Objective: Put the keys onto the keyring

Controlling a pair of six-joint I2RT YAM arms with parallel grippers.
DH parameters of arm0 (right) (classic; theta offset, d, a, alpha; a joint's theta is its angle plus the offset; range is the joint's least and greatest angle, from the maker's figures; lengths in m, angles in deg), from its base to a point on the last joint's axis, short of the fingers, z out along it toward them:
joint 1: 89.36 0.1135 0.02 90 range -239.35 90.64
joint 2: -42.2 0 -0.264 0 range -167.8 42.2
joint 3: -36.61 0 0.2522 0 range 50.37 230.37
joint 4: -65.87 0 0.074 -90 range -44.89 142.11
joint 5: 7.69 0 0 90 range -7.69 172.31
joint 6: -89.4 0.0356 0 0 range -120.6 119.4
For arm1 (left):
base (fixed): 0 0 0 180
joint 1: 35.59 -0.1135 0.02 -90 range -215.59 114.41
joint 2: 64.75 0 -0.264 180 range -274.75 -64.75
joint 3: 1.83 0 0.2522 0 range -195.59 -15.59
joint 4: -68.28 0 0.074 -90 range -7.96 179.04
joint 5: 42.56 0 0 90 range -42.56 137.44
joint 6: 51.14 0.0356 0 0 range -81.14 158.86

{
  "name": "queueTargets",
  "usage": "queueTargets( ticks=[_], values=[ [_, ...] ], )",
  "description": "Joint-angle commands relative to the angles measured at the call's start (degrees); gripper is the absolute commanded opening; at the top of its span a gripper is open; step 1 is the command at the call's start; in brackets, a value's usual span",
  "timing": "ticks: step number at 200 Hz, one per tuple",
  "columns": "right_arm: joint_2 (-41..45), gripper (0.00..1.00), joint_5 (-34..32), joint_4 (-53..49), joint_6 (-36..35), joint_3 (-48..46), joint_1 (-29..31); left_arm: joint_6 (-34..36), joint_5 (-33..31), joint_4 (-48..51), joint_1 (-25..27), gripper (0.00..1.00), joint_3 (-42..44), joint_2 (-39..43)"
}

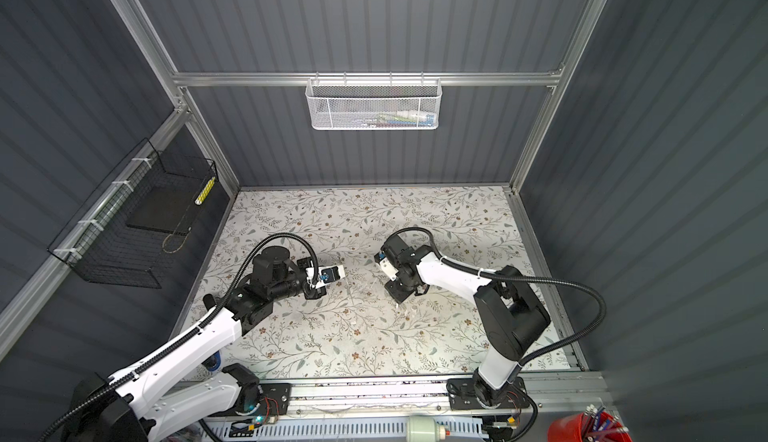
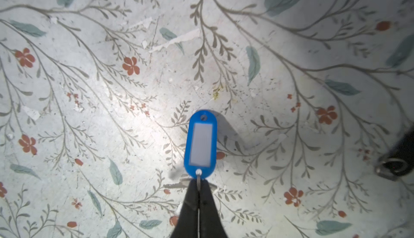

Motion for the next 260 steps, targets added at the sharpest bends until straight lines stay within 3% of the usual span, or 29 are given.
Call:
queueTargets(
  ticks=[1,61,166,260],
  values=[
    [-2.87,0.01,1.83,-1.97,-0.79,1.29,1.15,-0.75,1.55,-0.44,-0.38,0.00,-0.10,0.82],
    [-4.47,0.05,0.71,-0.19,0.65,1.30,1.71,-0.76,1.76,-0.44,-0.39,0.00,-0.09,0.85],
    [-2.46,0.23,-2.57,-3.83,7.33,0.08,1.91,-0.79,2.36,-0.71,-0.33,0.00,-0.19,0.58],
    [-3.53,0.22,-1.49,-3.23,5.28,0.82,1.89,-0.92,2.56,-0.81,-0.38,0.00,-0.13,0.40]
  ],
)
